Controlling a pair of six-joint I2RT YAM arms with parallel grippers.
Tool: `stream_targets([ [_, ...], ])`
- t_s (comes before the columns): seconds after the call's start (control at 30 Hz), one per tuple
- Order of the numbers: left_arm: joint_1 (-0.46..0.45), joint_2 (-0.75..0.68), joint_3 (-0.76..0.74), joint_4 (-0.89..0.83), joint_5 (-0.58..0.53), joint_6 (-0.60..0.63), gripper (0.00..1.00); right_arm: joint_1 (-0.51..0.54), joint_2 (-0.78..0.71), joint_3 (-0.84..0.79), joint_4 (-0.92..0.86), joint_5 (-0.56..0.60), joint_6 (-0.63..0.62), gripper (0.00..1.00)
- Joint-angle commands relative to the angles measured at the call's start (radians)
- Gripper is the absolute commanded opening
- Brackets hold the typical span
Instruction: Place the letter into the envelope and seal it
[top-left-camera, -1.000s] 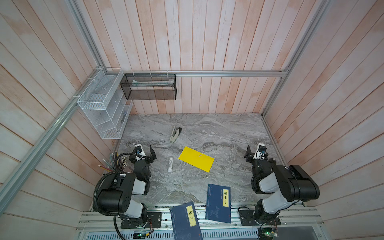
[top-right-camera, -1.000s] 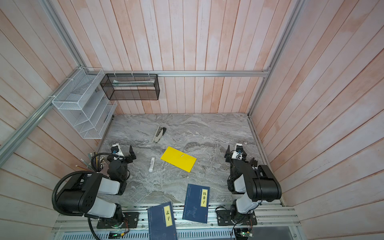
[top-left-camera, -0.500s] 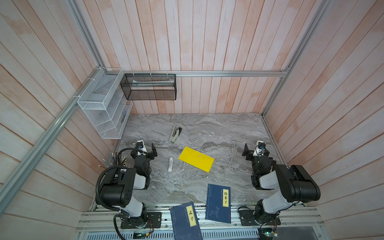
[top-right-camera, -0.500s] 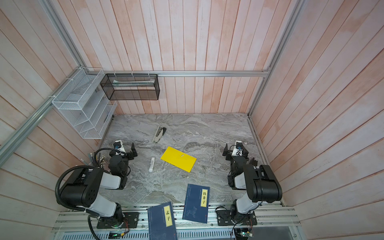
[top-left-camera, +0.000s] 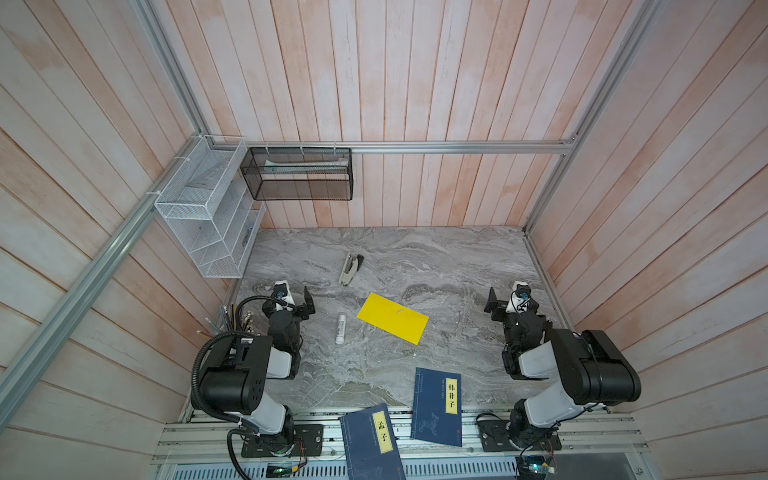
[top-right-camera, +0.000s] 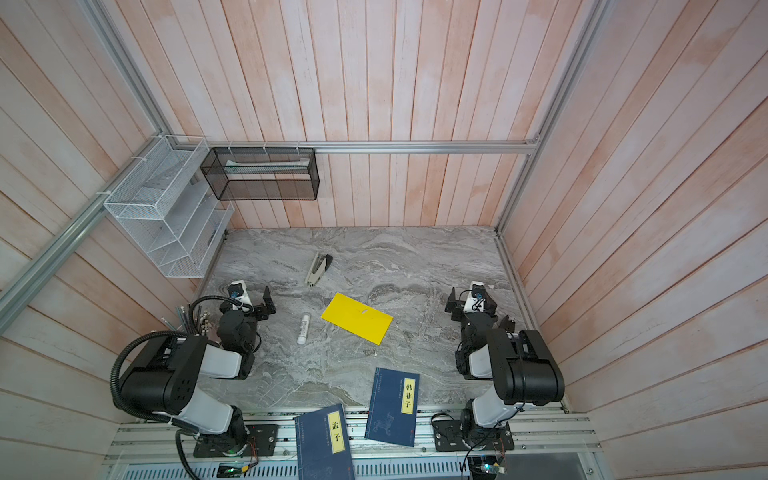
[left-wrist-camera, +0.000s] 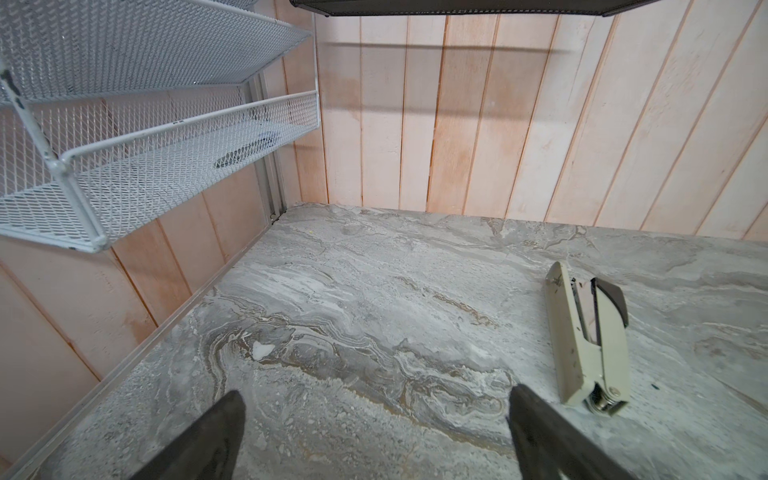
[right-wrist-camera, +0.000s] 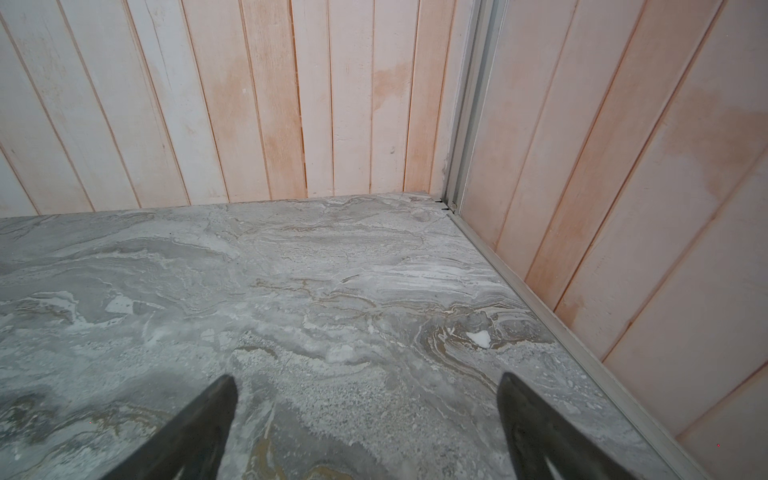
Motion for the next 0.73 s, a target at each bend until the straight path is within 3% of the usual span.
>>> stream_targets([
  [0.0, 0.004, 0.002, 0.004, 0.016, 0.002, -0.001, 1.0, -0.004, -0.011, 0.012, -0.011, -0.01, 0.012, 0.98],
  [0.7, 0.007, 0.004, 0.011, 0.006, 0.011, -0.003, 1.0, -0.004, -0.011, 0.012, -0.011, -0.01, 0.013, 0.98],
])
